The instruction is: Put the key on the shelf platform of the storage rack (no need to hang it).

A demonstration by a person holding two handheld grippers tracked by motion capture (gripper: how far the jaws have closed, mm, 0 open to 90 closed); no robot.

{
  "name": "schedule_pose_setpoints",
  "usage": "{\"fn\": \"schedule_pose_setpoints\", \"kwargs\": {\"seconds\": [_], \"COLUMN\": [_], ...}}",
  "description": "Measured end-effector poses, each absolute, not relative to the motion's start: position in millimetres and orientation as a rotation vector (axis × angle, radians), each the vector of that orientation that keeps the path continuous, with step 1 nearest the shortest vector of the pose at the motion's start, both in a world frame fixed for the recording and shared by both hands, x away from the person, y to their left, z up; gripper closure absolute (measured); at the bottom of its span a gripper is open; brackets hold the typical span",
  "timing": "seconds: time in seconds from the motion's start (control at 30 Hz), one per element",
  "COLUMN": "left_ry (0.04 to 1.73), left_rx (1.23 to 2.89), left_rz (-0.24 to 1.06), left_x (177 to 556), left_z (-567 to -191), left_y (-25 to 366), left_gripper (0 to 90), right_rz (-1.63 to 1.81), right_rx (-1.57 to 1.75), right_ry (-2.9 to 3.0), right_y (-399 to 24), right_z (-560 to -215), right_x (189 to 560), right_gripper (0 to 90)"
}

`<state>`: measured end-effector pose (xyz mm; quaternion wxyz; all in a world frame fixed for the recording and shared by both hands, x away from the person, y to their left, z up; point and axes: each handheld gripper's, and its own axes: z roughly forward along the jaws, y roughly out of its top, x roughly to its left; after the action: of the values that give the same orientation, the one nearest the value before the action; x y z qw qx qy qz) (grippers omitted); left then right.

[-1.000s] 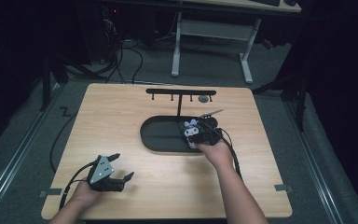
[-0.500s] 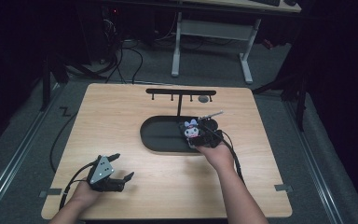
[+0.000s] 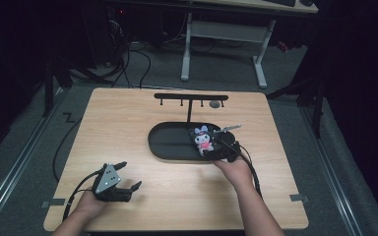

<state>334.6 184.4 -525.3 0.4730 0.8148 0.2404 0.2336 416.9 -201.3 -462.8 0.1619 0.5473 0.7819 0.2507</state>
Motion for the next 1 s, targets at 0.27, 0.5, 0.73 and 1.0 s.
{"fn": "schedule_pose_setpoints", "kwargs": {"seconds": [0.27,0.5,0.73,1.0], "left_ry": [0.591,0.591,0.592,0.593], "left_rx": [1.995,2.000,2.002,2.002], "left_rz": [0.573,0.576,0.578,0.580], "left_x": [334,334,334,334], "left_z": [-526,-526,-526,-526], "left_y": [184,184,183,183], "left_gripper": [15.4,15.4,15.4,15.4], "right_rz": [0.732,0.776,0.806,0.858], "right_rx": [1.526,1.497,1.493,1.465], "right_ry": [2.203,2.168,2.140,2.100], "right_y": [-209,-219,-227,-234], "right_z": [-469,-473,-481,-489], "right_x": [397,376,359,341], "right_gripper": [15.0,14.3,14.1,14.1]}}
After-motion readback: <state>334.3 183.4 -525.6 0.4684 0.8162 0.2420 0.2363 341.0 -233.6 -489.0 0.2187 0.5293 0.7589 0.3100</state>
